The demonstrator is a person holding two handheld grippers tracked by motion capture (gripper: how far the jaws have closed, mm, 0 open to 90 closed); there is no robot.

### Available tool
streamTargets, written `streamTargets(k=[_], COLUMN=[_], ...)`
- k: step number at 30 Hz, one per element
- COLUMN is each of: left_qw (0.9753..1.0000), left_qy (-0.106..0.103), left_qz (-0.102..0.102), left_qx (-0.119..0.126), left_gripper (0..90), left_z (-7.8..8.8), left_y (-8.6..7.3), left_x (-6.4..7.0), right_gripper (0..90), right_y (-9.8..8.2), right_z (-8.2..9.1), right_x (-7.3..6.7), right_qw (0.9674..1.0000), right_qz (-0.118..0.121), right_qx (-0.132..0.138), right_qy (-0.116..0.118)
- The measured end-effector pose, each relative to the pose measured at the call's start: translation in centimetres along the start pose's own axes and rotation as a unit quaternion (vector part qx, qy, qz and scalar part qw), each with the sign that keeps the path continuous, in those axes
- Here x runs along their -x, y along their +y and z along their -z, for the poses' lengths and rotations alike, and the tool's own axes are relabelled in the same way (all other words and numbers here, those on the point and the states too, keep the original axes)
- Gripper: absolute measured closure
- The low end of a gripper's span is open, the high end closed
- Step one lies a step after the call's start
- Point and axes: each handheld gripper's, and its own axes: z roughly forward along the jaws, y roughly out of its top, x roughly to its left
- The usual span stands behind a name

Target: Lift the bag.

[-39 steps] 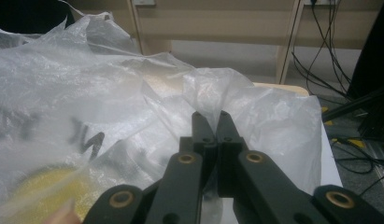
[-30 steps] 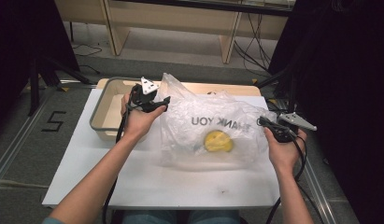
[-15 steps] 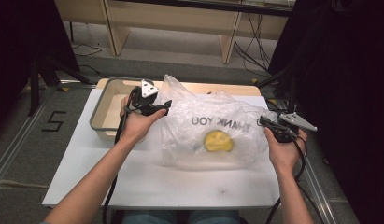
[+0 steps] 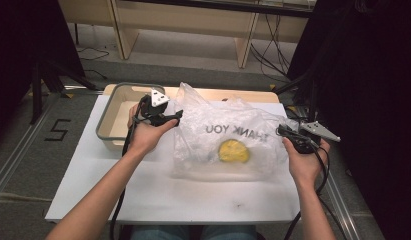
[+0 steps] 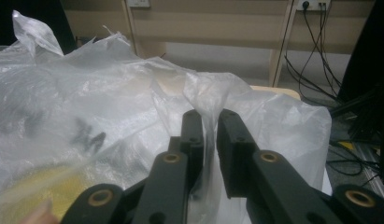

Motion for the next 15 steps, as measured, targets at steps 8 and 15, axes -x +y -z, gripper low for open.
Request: streamTargets(k=[8,15], left_qw=[1.0000,1.0000], left_qy=[-0.001,-0.001], left_qz=[-0.002,-0.001], left_qx=[-0.004,-0.006], left_gripper=[39.7,39.5], left_z=[-0.07,-0.15], left_y=[-0.24,-0.40], left_x=[0.09,0.16], right_gripper=[66.4,50.6], right_y=[-0.03,-0.08], right_z=[0.01,-0.01], right_x=[-0.10,-0.13], right_qw=[1.0000,0.9998], right_qz=[0.004,0.014], right_qx=[0.000,0.001], right_qy=[-0.005,-0.015])
